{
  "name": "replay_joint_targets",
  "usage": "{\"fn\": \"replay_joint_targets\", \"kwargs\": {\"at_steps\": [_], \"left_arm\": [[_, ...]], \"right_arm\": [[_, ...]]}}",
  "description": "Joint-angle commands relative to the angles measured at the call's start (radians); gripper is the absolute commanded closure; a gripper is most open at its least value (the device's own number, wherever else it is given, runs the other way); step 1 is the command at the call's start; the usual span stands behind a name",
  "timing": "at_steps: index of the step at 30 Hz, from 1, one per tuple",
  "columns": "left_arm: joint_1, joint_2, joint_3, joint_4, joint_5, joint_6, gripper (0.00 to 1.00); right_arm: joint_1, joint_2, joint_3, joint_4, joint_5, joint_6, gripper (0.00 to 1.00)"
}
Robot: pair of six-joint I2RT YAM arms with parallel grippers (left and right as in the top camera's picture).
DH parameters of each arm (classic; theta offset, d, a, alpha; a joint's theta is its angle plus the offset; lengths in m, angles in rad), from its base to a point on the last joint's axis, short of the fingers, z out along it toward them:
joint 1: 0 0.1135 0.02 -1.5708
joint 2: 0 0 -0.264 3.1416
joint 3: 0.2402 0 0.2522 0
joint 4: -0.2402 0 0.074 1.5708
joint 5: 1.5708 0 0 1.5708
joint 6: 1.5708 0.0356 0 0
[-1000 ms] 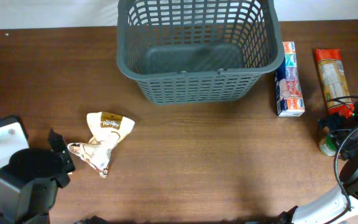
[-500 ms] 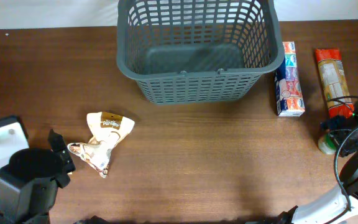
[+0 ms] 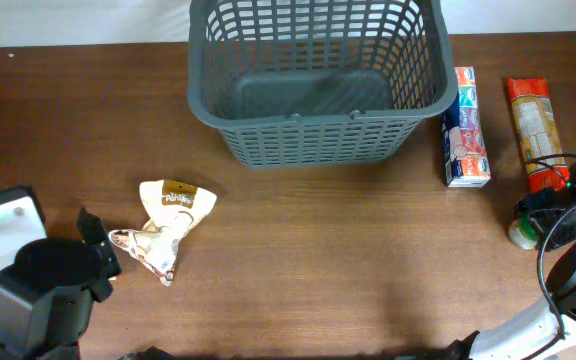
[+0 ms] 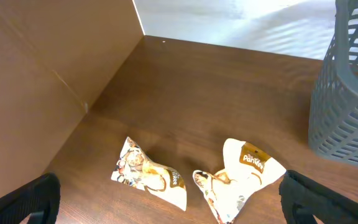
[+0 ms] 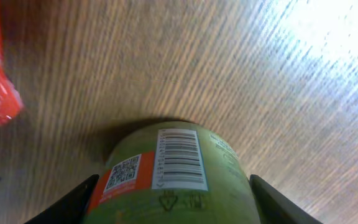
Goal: Pack container
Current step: 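Close the right gripper around the green-capped jar, then lift the jar with the right gripper and carry it over the basket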
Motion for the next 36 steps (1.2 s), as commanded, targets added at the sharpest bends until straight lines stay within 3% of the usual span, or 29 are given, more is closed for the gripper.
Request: {"fn": "replay_joint_targets", "kwargs": {"at_steps": [1,6,12,19,23,28,36], "left_arm": [[-0.003,0.000,-0.001,0.000,-0.003,-0.002,0.01],[-0.003,0.000,-0.001,0.000,-0.003,-0.002,0.01],[-0.003,0.000,-0.001,0.000,-0.004,-0.002,0.01],[-0.003,0.000,-0.001,0.000,-0.003,-0.002,0.01],[-0.003,0.000,-0.001,0.002,-0.004,-0.002,0.01],[-0.003,0.000,-0.001,0.002,-0.003,-0.002,0.01],[-0.003,0.000,-0.001,0.000,-0.003,-0.002,0.01]], "right_arm": [[0.005,0.003,0.016,-0.029,-0.014,0.005,0.96],[0.006,-0.015,0.143,-0.129,-0.047,-0.075,0.96],[0.010,-0.072,0.422,-0.301,-0.085,-0.138,0.96],[0.085,-0.150,0.747,-0.360,-0.311,-0.312,0.96],[0.230,-0.179,0.933,-0.335,-0.450,-0.309,0.96],[0.433,-0.179,1.081,-0.288,-0.460,-0.359,0.96],[0.720,-0.158,1.109,-0.144,-0.338,-0.496,0.96]]}}
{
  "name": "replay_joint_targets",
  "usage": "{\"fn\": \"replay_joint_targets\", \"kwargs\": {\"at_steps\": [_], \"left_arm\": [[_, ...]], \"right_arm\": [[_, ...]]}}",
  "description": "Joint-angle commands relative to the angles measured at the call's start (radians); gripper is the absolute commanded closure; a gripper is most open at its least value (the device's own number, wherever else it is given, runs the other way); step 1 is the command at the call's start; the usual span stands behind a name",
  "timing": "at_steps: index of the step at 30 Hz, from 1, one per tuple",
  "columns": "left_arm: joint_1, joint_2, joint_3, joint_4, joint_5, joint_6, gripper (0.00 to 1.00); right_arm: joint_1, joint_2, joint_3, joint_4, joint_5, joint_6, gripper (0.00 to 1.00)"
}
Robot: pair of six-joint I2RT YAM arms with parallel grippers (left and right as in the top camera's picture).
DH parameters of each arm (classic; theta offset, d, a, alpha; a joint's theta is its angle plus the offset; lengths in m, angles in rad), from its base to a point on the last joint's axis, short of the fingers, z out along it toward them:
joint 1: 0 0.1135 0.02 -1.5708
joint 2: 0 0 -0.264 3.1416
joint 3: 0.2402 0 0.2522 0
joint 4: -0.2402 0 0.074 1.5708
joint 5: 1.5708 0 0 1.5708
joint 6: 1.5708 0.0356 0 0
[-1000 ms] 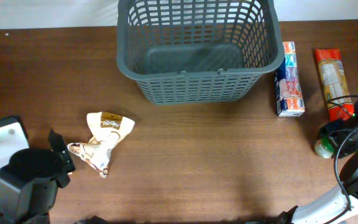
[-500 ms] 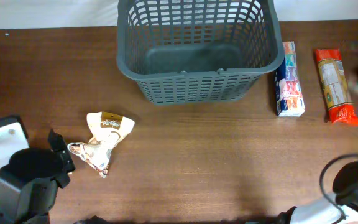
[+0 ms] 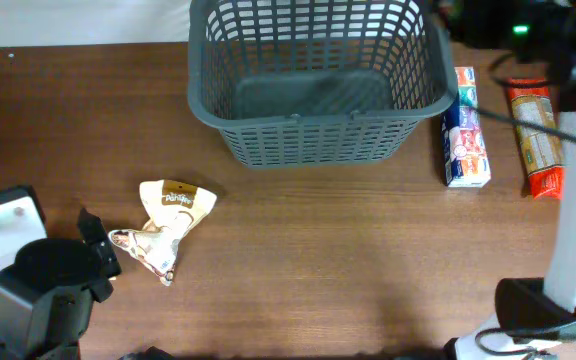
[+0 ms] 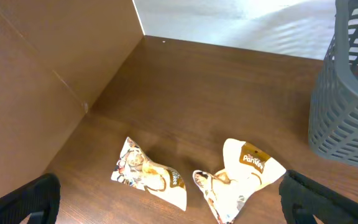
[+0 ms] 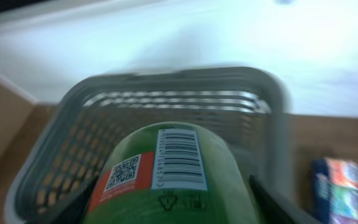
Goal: Pack container
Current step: 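Lift the jar with the right gripper and carry it over the basket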
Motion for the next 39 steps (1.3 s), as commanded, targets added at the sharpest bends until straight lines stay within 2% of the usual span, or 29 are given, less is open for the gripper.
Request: {"fn": "replay_joint_targets", "kwargs": {"at_steps": [1,4,13,23,39], "left_arm": [[-0.003,0.000,-0.001,0.000,-0.003,-0.002,0.01],[-0.003,0.000,-0.001,0.000,-0.003,-0.002,0.01],[-0.003,0.000,-0.001,0.000,-0.003,-0.002,0.01],[-0.003,0.000,-0.001,0.000,-0.003,-0.002,0.01],[-0.003,0.000,-0.001,0.000,0.020,-0.002,0.01]], "right_arm": [[0.099,0.007,0.024,0.025,0.113,-0.081,0.96],[0.164,0.052,0.024,0.040,0.188,-0.081,0.96],[0.255,0.214,0.024,0.057,0.231,-0.104,0.96],[0.263,0.383,0.024,-0.011,0.321,-0.103,0.96],[0.261,0.531,0.024,-0.130,0.362,-0.069,0.96]]}}
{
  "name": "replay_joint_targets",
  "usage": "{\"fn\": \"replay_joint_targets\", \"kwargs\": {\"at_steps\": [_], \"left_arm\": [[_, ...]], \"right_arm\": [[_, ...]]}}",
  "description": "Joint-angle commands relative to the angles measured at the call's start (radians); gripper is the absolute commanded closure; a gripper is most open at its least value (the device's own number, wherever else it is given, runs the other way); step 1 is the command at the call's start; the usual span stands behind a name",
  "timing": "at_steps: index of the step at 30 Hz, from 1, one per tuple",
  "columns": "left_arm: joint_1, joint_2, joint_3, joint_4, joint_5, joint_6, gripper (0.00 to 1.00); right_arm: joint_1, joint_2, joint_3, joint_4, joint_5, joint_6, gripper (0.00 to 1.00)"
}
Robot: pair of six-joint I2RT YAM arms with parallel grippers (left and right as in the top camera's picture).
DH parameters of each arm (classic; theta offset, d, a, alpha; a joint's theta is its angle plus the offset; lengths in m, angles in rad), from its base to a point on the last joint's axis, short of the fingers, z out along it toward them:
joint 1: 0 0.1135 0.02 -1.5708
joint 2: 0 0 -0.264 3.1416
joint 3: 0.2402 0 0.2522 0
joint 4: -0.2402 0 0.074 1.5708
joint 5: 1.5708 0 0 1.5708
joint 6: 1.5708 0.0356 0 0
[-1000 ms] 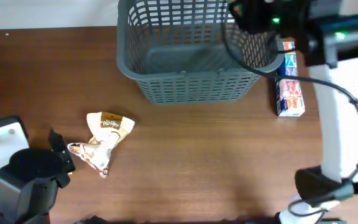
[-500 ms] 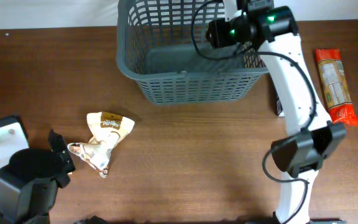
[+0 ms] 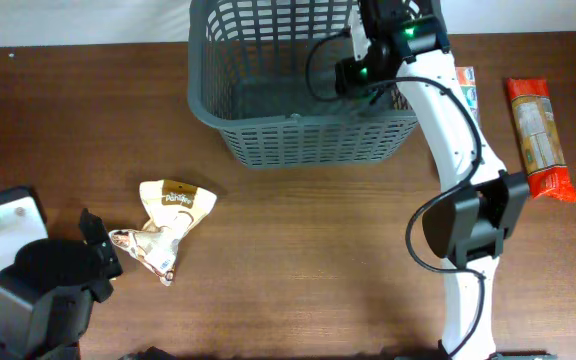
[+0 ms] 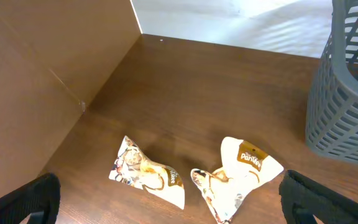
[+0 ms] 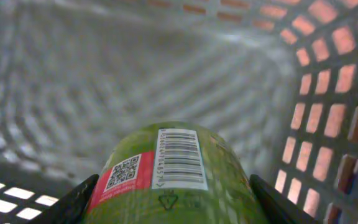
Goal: Pack container
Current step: 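Lift the jar with the right gripper and carry it over the basket, then lower the jar into the basket and open the right gripper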
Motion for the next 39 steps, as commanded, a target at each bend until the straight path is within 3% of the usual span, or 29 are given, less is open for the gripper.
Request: {"fn": "replay_joint_targets", "kwargs": {"at_steps": [1,35,39], "left_arm": [[-0.003,0.001,-0.001,0.000,0.008,-0.002,0.01],[-0.003,0.001,-0.001,0.000,0.008,-0.002,0.01],[-0.003,0.001,-0.001,0.000,0.008,-0.002,0.01]], "right_arm": [[0.003,0.039,0.020,-0.019,0.020,0.025,0.96],[0.003,0.171,0.012,-0.104,0.016,0.025,0.96],[0.003,0.171,0.012,-0.105,0.015,0.025,0.79]]}}
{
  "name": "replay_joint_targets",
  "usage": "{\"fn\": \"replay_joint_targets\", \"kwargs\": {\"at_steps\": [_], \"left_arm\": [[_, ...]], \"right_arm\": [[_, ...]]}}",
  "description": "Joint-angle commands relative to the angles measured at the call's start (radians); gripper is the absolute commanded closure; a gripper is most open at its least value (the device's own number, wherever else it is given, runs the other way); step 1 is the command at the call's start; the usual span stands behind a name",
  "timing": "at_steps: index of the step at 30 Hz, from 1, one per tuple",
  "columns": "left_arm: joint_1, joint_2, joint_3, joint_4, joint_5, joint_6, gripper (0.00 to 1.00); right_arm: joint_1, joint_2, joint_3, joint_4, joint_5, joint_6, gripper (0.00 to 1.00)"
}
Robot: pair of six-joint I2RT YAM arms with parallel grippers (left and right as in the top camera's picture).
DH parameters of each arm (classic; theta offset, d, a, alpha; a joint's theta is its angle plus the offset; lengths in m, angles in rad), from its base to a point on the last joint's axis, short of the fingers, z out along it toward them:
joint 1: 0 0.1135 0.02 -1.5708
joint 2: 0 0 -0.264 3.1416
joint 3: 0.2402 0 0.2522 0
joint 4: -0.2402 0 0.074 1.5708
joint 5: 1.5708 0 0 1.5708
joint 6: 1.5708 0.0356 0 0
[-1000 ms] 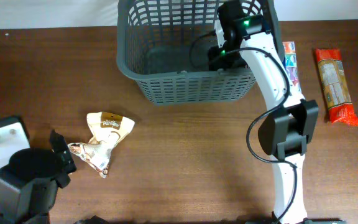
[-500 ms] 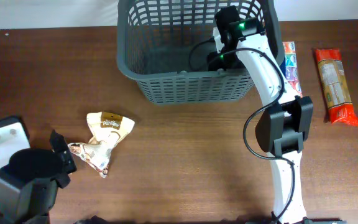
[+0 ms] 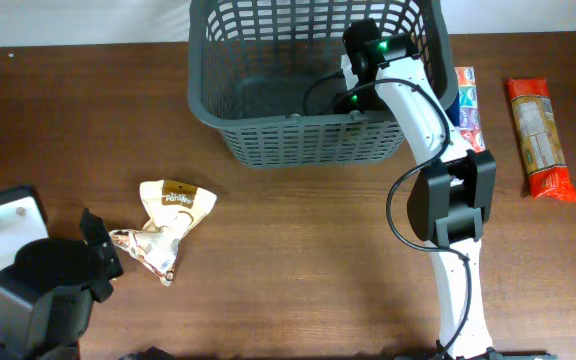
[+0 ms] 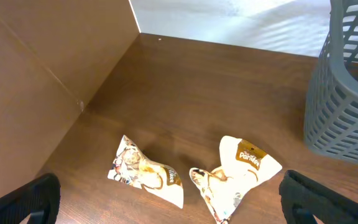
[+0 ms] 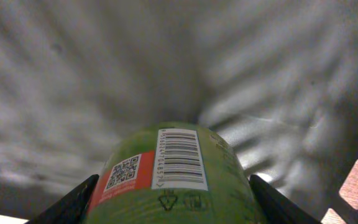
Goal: Pack container
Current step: 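Lower the jar into the basket and open the right gripper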
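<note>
The grey plastic basket [image 3: 268,130] stands at the table's far middle. My right gripper [image 3: 353,100] reaches down inside it near the right wall, shut on a green can [image 5: 173,180] with a barcode and an orange label, held close above the basket floor [image 5: 104,74]. A white and gold snack bag [image 3: 168,225] lies crumpled at the table's left; it shows in the left wrist view as the same bag [image 4: 238,177] beside a second small packet [image 4: 146,174]. My left gripper [image 4: 166,205] hovers open above them, its fingers [image 4: 23,199] spread wide.
A blue and white box [image 3: 465,130] lies just right of the basket. A red and orange packet [image 3: 536,135] lies further right. A brown wall panel [image 4: 36,81] rises on the left of the left wrist view.
My right gripper went lower inside the basket with the green can, from near its wall to close above its floor. The left gripper and the snack bags have not moved.
At first my right gripper held the green can on the table at the far right beside the red packet. Then it carried the can above the basket's back rim. Later it was inside the basket, and now it is near the floor.
</note>
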Motion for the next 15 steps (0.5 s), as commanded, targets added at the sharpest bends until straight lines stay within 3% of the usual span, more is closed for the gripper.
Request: {"fn": "replay_joint_targets", "kwargs": {"at_steps": [1,5,8,15], "left_arm": [[-0.003,0.001,-0.001,0.000,0.000,-0.002,0.01],[-0.003,0.001,-0.001,0.000,0.001,-0.002,0.01],[-0.003,0.001,-0.001,0.000,0.001,-0.002,0.01],[-0.003,0.001,-0.001,0.000,0.001,-0.002,0.01]], "right_arm": [[0.003,-0.004,0.012,0.000,0.009,0.007,0.78],[0.003,-0.004,0.012,0.000,0.009,0.007,0.64],[0.003,-0.004,0.012,-0.001,0.009,0.007,0.47],[0.003,-0.004,0.012,-0.005,0.009,0.007,0.21]]}}
